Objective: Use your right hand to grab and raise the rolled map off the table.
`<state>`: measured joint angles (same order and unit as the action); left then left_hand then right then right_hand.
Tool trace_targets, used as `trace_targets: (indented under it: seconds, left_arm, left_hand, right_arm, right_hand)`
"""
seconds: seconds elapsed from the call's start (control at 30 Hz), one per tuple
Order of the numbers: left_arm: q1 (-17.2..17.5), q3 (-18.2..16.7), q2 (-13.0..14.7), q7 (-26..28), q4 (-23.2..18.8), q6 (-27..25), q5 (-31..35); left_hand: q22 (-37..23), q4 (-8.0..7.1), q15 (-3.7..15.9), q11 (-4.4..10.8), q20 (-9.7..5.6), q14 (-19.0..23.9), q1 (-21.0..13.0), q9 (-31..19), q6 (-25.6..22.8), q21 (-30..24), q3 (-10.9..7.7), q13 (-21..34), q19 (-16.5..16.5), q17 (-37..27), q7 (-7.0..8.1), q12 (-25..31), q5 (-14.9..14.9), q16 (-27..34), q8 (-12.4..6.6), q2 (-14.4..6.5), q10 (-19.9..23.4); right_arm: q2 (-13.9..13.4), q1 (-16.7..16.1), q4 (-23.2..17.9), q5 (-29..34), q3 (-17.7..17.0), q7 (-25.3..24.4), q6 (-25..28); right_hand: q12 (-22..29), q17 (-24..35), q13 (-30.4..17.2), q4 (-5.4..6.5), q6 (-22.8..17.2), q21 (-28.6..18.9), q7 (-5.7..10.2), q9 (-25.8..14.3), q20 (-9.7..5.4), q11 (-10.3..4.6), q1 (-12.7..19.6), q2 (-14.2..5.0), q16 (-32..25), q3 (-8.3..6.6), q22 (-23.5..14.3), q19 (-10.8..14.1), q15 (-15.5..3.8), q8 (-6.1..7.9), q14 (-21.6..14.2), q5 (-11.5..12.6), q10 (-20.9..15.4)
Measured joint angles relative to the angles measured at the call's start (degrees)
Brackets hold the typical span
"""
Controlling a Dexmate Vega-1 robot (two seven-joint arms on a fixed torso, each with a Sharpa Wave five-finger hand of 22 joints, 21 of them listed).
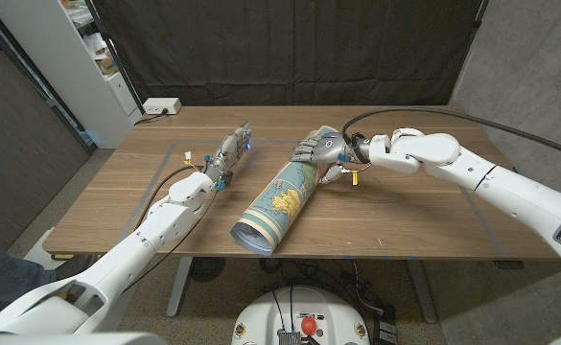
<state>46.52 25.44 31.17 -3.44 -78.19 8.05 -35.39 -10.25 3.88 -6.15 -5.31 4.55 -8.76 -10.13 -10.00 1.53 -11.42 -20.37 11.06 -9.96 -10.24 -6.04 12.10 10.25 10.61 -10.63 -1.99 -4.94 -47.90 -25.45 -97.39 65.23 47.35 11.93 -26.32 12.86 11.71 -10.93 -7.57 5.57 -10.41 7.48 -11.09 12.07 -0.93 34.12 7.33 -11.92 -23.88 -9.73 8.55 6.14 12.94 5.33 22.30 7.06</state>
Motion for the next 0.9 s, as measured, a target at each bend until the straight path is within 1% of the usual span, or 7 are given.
trace_targets:
  seconds: [0.2,0.3,0.43,0.63,0.77,0.83,0.9]
  left_arm:
    - [-0.1,0.0,-0.2,-0.3,0.4,0.4,-0.1]
    - [-0.2,0.0,-0.2,-0.4,0.6,0.4,-0.1]
    - [-0.3,0.1,-0.4,-0.5,0.8,0.4,-0.1]
    - [-0.4,0.1,-0.5,-0.7,1.2,0.7,-0.2]
    - [-0.4,0.1,-0.5,-0.8,1.3,0.8,-0.2]
    - [-0.4,0.1,-0.5,-0.9,1.3,0.8,-0.3]
    - [-0.4,0.1,-0.5,-0.9,1.4,0.9,-0.3]
  left_hand:
    - [0.0,0.00,0.00,0.20,0.10,0.0,0.0,0.0,0.0,0.0,0.00,0.0,0.1,0.0,0.00,0.0,0.0,0.0,0.00,0.0,0.2]
    - [0.0,0.00,-0.12,0.20,0.10,-0.1,0.0,0.0,0.0,0.0,0.00,0.0,0.1,0.0,0.00,0.0,0.0,0.0,0.00,0.0,0.2]
    - [0.0,0.24,-0.19,0.20,0.10,-0.2,0.0,0.0,0.0,0.0,-0.24,0.0,0.1,-0.3,0.02,0.0,0.0,0.0,0.00,0.0,0.2]
    - [0.0,0.24,-0.19,0.20,0.09,-0.2,0.0,0.0,0.1,0.0,-0.24,0.0,0.1,-0.3,0.11,0.0,0.0,0.0,0.00,0.0,0.2]
    - [0.0,0.24,-0.19,0.20,0.09,-0.2,0.2,0.0,0.1,0.0,-0.24,0.0,0.1,-0.3,0.11,0.0,0.0,0.0,0.00,-0.2,0.2]
    - [0.0,0.24,-0.19,0.20,0.31,-0.2,0.2,0.0,0.1,0.0,-0.24,0.0,-0.1,-0.3,0.11,0.0,0.0,0.0,0.00,-0.2,0.2]
    - [0.0,0.24,-0.19,0.20,0.53,-0.2,0.2,0.0,0.1,0.0,-0.24,0.0,0.1,-0.3,0.11,0.0,0.0,0.0,0.00,-0.2,0.2]
  right_arm:
    - [0.0,0.2,-0.2,0.7,0.5,1.0,0.5]
    - [0.0,0.2,-0.2,0.9,0.7,1.4,0.6]
    - [0.1,0.3,-0.2,1.2,0.9,1.9,0.8]
    - [0.3,0.5,-0.2,1.3,1.1,2.3,0.9]
    - [0.4,0.5,-0.1,1.3,1.3,2.4,0.9]
    - [0.5,0.6,0.1,1.3,1.4,2.4,0.9]
    - [0.6,0.6,0.2,1.3,1.5,2.2,0.9]
  right_hand:
    - [0.0,0.0,0.0,0.00,-1.8,0.0,0.37,0.0,0.00,-0.62,0.6,-0.58,-0.3,0.00,0.0,0.0,0.00,0.43,0.0,0.5,-0.6]
    - [0.0,0.0,0.0,-0.26,-2.2,-0.1,0.60,0.0,-0.22,-1.00,0.8,-0.79,-0.5,-0.26,0.0,0.2,-0.09,0.43,-1.2,0.5,-1.0]
    - [0.0,0.0,0.0,-0.57,-2.8,-1.3,0.82,0.1,-0.64,-1.44,1.7,-1.65,-1.6,-0.56,-0.1,3.0,-0.55,0.43,-4.1,0.5,-1.9]
    - [0.0,0.0,0.0,-1.03,-5.1,-3.7,1.62,0.0,-1.09,-1.93,2.8,-1.86,-3.1,-1.03,-0.3,11.0,-2.11,0.14,-10.1,0.3,-4.9]
    - [0.4,0.0,0.0,-1.10,-6.8,-5.3,2.11,0.0,-1.57,-2.58,3.7,-1.46,-3.8,-1.30,-0.3,17.2,-4.24,0.13,-13.5,0.1,-8.0]
    - [0.5,0.1,0.0,-1.04,-7.6,-5.8,2.05,0.0,-2.08,-2.76,3.9,-1.49,-3.8,-1.52,-0.3,19.2,-5.32,0.13,-14.6,0.1,-9.2]
    - [0.7,0.3,0.0,-1.04,-8.6,-5.8,2.28,0.0,-2.82,-3.09,4.1,-1.70,-4.2,-1.52,-0.2,20.4,-6.49,0.13,-15.7,0.1,-10.5]
